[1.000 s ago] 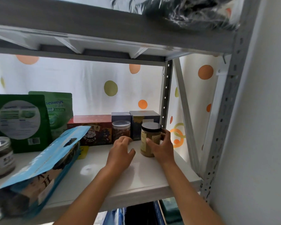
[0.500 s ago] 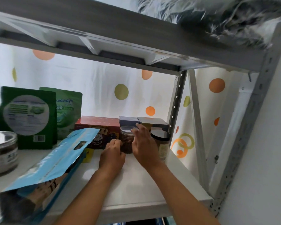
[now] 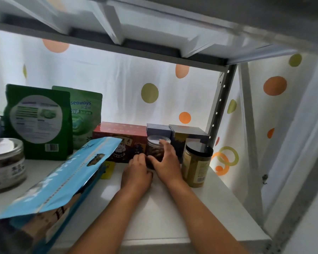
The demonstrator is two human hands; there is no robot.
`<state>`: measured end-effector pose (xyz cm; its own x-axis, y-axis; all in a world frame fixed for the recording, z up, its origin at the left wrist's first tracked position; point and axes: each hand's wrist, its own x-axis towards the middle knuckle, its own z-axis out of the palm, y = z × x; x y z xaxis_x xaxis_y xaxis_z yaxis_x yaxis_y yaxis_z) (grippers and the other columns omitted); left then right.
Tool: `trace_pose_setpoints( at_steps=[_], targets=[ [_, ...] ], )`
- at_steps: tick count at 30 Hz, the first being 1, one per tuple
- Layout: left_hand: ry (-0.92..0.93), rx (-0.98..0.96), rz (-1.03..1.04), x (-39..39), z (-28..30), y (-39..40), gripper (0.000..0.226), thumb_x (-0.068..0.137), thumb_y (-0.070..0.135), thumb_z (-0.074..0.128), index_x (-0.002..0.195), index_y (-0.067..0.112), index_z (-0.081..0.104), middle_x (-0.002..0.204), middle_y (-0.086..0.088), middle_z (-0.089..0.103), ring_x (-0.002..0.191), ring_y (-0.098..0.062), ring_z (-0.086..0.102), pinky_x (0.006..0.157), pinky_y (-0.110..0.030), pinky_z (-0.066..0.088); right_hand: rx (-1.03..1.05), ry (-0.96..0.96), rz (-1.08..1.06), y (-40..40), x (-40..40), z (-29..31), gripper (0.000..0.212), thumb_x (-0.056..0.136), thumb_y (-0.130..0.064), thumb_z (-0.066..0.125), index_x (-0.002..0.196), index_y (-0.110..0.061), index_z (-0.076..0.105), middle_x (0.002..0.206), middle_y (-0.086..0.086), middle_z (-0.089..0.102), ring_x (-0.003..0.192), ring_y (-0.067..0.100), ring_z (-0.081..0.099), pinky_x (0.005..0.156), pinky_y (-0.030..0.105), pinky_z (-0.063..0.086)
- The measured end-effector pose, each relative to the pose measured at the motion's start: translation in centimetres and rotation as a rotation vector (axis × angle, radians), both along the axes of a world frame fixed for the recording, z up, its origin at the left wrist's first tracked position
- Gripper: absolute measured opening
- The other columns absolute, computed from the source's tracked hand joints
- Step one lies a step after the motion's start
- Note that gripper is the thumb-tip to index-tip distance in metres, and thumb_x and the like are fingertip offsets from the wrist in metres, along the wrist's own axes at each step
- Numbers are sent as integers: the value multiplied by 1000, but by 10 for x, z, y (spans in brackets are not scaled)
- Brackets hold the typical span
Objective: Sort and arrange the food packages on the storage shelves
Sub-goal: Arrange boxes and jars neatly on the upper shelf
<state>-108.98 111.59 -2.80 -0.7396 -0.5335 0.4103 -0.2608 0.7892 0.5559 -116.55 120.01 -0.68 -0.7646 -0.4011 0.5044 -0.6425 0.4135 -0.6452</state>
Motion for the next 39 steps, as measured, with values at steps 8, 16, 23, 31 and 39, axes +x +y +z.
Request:
trace_pose_setpoints(
  at_steps=[8,16,23,31,39],
  targets=[
    [6,157,-4,-5,-5,-8,81,80,38,74,147,15,33,140,-8,49,125,-27,50,100,-38,46,-209,-116,54,9,-4,8,36,85,-28,81,109,-26,55,116,1,65,108,14,61,76,2,44],
    [170,371,-91,-3,-4,-10,88,67,51,84,140,27,40,129,-1,61,113,-22,60,93,-38,53,-254,-57,80,15,16,9,35,89,-39,74,120,-32,60,120,-1,68,109,13,63,90,26,57],
    [443,261,-72,11,5,-1,86,62,42,89,133,24,45,124,3,56,112,-13,55,90,-29,53,-351,-214,161,23,27,21,49,93,-36,69,139,-28,53,124,-5,60,116,11,59,94,28,56],
    [552,118,-90,15,4,4,86,64,23,88,135,21,40,129,4,44,115,-15,52,87,-18,44,-495,-422,188,25,27,26,85,59,-51,92,128,-18,56,113,-11,67,102,6,65,83,21,59],
    [609,112,-196,22,9,12,80,74,35,84,139,21,38,125,9,47,108,-5,53,81,-3,45,-693,-683,541,35,14,29,83,63,-38,83,136,-9,56,127,15,66,119,31,64,102,42,54]
  ],
)
